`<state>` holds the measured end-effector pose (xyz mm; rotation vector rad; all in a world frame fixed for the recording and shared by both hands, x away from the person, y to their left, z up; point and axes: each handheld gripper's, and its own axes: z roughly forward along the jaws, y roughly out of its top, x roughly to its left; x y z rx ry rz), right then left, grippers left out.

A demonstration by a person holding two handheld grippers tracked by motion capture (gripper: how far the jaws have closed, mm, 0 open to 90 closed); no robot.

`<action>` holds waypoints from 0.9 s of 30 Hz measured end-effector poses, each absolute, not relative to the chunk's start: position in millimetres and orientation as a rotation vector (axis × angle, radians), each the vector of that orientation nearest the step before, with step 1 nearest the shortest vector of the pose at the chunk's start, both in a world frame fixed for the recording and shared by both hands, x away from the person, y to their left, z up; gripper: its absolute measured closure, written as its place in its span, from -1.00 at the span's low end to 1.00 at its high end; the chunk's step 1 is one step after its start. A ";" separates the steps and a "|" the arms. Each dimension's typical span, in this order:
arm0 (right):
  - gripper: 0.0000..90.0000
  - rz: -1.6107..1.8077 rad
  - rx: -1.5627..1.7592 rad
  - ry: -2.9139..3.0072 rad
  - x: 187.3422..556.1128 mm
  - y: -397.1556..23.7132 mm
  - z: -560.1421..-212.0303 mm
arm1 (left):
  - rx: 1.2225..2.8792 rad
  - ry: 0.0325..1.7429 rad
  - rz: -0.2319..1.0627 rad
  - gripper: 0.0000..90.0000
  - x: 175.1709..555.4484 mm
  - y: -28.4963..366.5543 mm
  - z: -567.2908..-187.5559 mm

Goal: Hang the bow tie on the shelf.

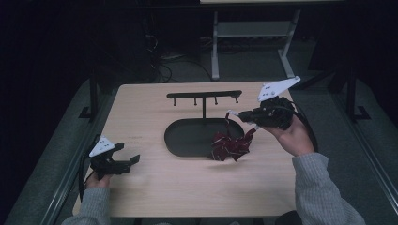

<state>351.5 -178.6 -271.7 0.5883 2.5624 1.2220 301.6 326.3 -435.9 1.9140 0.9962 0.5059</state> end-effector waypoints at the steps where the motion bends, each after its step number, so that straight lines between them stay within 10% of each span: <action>1: 0.96 1.219 0.585 2.565 353.3 -177.2 -270.9 | 1.913 0.994 0.508 -0.71 301.7 326.5 -436.0; 27: 0.96 1.192 0.565 2.608 405.4 -139.3 -253.3 | 1.872 1.002 0.509 -0.71 302.2 328.4 -434.5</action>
